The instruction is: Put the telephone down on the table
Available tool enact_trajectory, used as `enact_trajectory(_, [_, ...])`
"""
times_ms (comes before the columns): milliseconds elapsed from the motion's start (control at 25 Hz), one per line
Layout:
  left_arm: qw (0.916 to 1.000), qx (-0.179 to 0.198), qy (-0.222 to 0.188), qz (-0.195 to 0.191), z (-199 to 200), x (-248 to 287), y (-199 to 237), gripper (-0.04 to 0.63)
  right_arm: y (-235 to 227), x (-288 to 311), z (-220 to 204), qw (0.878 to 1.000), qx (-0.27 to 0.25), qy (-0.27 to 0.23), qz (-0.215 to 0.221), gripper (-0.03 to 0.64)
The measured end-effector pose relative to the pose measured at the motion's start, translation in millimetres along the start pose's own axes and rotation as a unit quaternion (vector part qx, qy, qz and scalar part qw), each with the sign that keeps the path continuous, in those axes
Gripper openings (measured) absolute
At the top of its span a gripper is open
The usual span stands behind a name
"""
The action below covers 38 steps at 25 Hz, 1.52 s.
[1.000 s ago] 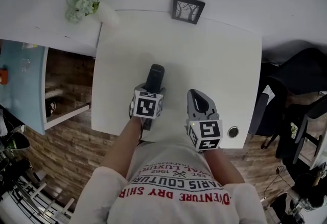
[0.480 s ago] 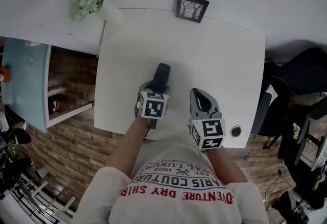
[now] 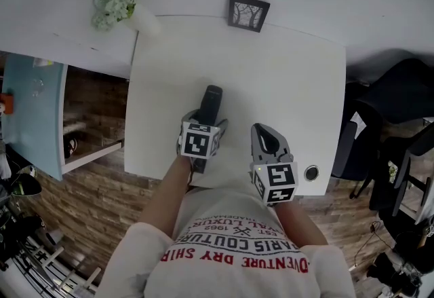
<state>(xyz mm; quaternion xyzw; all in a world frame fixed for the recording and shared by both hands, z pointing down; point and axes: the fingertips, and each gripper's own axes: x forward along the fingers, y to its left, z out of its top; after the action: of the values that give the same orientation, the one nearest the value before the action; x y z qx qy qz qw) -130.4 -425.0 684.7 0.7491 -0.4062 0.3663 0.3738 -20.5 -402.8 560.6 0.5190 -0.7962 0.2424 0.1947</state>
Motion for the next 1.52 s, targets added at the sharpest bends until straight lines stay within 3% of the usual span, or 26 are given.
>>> enact_trajectory(240, [0.997, -0.017, -0.07, 0.029, 18, -30, 11, 0.385, 3, -14, 2, 1.0, -0.004, -0.014, -0.009, 0.025])
enact_trajectory(440, [0.9868, -0.007, -0.153, 0.053, 42, -79, 4, 0.374, 15, -22, 14, 0.999, -0.024, -0.035, -0.008, 0.025])
enact_trajectory(480, [0.9854, -0.003, -0.162, 0.054, 45, -88, 1, 0.342, 17, -23, 16, 0.999, -0.027, -0.038, -0.009, 0.025])
enact_trajectory(560, [0.9834, 0.01, -0.17, 0.064, 46, -101, -3, 0.199, 23, -25, 21, 0.998, -0.027, -0.047, -0.01, 0.025])
enact_trajectory(640, [0.9819, 0.017, -0.175, 0.072, 46, -110, -6, 0.127, 29, -31, 28, 0.998, -0.026, -0.061, -0.008, 0.025])
enact_trajectory(760, [0.9801, 0.013, -0.184, 0.072, 49, -124, -13, 0.048, 38, -39, 44, 0.996, -0.031, -0.083, -0.003, 0.025])
enact_trajectory(920, [0.9733, 0.029, -0.221, 0.056, 61, -143, -29, 0.026, 41, -49, 69, 0.992, -0.044, -0.118, -0.01, 0.025])
enact_trajectory(1040, [0.9587, 0.042, -0.281, -0.004, 81, -174, -55, 0.025, 41, -62, 88, 0.986, -0.046, -0.158, -0.02, 0.025])
enact_trajectory(1160, [0.9314, 0.061, -0.354, -0.057, 102, -208, -78, 0.025, 38, -73, 104, 0.979, -0.053, -0.191, -0.036, 0.025])
enact_trajectory(1360, [0.88, 0.13, -0.455, -0.039, 122, -252, -93, 0.026, 35, -86, 117, 0.974, -0.058, -0.215, -0.053, 0.025])
enact_trajectory(1440, [0.8693, 0.145, -0.472, -0.029, 128, -259, -96, 0.026, 36, -90, 120, 0.972, -0.063, -0.222, -0.054, 0.025])
enact_trajectory(1520, [0.8674, 0.151, -0.474, -0.02, 131, -260, -96, 0.026, 39, -92, 122, 0.97, -0.068, -0.226, -0.048, 0.025])
